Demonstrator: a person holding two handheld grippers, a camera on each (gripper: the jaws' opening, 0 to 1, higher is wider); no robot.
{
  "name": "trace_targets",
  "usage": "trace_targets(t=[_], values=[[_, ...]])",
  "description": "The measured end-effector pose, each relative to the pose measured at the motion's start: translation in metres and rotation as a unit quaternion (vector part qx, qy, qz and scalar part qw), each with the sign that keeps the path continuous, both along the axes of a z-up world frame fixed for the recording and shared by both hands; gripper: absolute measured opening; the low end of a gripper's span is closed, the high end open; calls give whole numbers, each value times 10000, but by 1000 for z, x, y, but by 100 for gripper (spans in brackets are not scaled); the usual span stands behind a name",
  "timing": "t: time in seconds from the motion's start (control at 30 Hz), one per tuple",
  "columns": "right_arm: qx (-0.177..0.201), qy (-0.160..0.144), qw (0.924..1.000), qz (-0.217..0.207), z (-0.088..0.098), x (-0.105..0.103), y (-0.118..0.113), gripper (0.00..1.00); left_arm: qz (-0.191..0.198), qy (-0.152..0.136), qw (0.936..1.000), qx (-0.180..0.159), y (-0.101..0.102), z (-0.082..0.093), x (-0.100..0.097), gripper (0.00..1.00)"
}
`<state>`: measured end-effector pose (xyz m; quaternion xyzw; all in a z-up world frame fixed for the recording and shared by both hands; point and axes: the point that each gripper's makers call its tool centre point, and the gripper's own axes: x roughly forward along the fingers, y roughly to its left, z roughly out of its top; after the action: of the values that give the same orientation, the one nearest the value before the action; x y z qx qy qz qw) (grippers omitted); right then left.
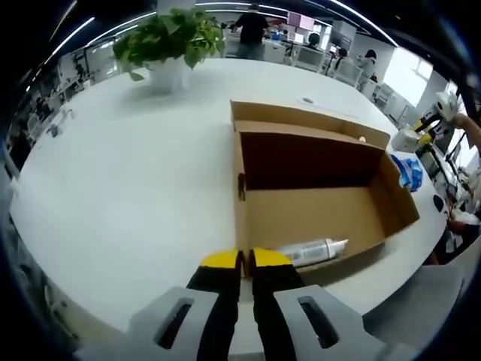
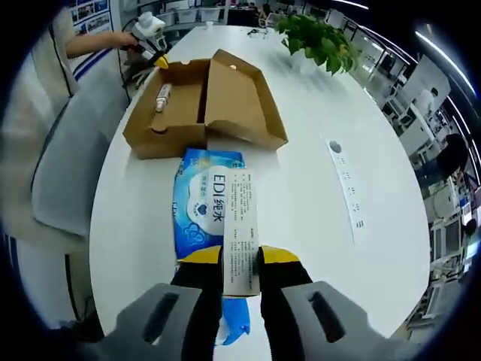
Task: Operate the shoe box by opening the lid, removing the specified soft item, and placing it in the target area until the item is outside and the box remains undamaged.
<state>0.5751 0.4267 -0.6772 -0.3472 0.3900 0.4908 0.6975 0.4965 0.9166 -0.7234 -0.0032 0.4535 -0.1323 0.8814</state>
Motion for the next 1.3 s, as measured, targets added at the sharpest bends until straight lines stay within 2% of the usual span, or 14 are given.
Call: trace_targets(t=[0.53, 0.77, 0.83, 1.3], values=[[-283, 187, 9993, -140, -41, 16, -52, 15, -53, 128, 9998, 140, -1, -1, 1, 1], [-486, 288, 9984, -84, -55, 13, -69, 15, -103, 202, 9995, 218, -2, -2, 1, 1], [-656, 309, 9974, -11, -60, 9, -75, 15, -124, 217, 9994, 243, -2, -2, 1, 1], [-1110, 316, 9932, 175, -74, 1, -98, 16, -231, 245, 9989, 328, -3, -3, 1, 2]])
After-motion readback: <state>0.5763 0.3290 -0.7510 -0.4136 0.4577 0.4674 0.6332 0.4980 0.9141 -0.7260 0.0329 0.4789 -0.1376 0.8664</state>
